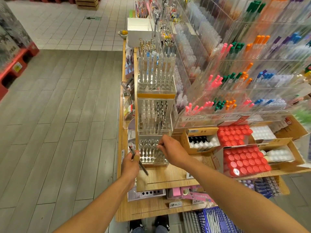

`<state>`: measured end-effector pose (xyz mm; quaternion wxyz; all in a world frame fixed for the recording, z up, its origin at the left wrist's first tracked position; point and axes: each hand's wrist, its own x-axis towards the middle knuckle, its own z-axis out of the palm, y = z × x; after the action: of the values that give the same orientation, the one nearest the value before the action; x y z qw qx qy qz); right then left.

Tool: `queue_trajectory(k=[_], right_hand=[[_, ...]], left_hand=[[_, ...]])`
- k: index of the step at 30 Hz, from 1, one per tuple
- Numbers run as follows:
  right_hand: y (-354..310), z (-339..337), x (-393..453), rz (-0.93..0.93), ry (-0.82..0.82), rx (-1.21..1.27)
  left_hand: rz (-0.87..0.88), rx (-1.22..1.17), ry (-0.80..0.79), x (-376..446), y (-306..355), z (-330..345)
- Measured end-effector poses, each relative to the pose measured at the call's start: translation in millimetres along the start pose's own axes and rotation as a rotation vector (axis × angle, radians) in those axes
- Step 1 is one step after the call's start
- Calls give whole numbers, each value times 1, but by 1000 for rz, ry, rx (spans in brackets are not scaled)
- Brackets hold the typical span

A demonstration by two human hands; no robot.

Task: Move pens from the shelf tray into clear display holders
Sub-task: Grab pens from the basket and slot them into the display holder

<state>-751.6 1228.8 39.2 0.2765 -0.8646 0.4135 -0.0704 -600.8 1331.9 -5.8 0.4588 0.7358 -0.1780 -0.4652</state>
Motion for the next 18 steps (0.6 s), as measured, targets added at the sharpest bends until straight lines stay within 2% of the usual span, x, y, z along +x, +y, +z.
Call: queue_trajectory(k=[7,12,18], right_hand=[[3,24,0,-95,70,-165],[3,29,2,-122,217,-242],[18,25,-8,-101,199,-104]], left_hand=[[321,217,115,-3,6,6],[424,306,108,-1,7,11],[525,420,70,4,5,19]])
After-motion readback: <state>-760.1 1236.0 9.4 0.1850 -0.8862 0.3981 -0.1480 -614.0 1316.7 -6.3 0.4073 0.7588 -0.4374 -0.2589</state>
